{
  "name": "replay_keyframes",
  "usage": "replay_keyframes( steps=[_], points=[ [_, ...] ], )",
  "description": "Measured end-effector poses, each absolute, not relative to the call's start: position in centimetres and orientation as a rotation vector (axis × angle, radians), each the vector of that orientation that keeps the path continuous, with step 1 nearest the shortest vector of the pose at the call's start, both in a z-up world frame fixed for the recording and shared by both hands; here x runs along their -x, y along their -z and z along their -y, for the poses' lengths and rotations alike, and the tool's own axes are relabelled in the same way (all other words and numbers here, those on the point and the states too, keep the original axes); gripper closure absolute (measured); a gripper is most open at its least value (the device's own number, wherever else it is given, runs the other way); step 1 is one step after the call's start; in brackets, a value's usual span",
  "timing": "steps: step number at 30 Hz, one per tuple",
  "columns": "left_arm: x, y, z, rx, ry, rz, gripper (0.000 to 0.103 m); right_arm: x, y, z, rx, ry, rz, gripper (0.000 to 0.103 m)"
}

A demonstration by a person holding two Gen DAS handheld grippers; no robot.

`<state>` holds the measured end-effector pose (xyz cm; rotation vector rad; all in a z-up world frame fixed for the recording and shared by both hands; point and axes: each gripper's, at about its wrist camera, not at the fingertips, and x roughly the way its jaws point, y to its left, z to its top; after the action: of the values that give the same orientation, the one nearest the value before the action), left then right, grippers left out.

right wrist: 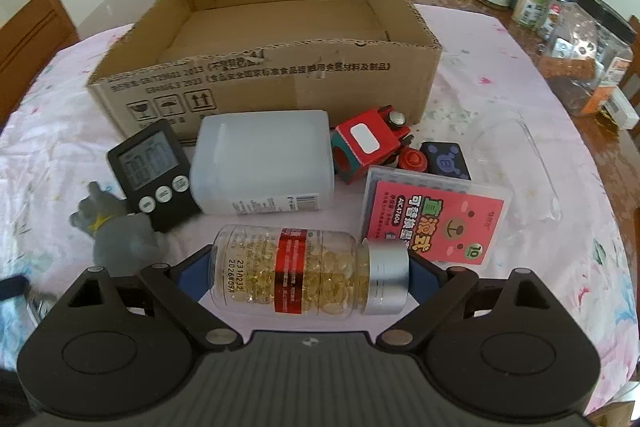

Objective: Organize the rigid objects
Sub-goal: 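Grasp the gold capsule bottle with the right tool while the left tool holds the tape, then carry the tape into the box and open the left tool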

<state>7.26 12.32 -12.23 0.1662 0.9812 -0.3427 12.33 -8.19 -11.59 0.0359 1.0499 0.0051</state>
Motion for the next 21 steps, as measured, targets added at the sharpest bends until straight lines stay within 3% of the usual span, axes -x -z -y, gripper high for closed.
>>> replay_keyframes(
  steps=[11, 21],
  points=[
    [-11.0, 6.2, -13.2, -0.217, 0.49, -0.979, 0.013, -12.3, 5.4, 9.2, -0.03, -0.1, -1.024, 0.006],
    [-16.4, 0.7, -9.7, -0.232, 0.471, -0.867, 0.013, -17.0, 0.9, 11.6, 0.039, -0.254, -0.931, 0.006]
  ],
)
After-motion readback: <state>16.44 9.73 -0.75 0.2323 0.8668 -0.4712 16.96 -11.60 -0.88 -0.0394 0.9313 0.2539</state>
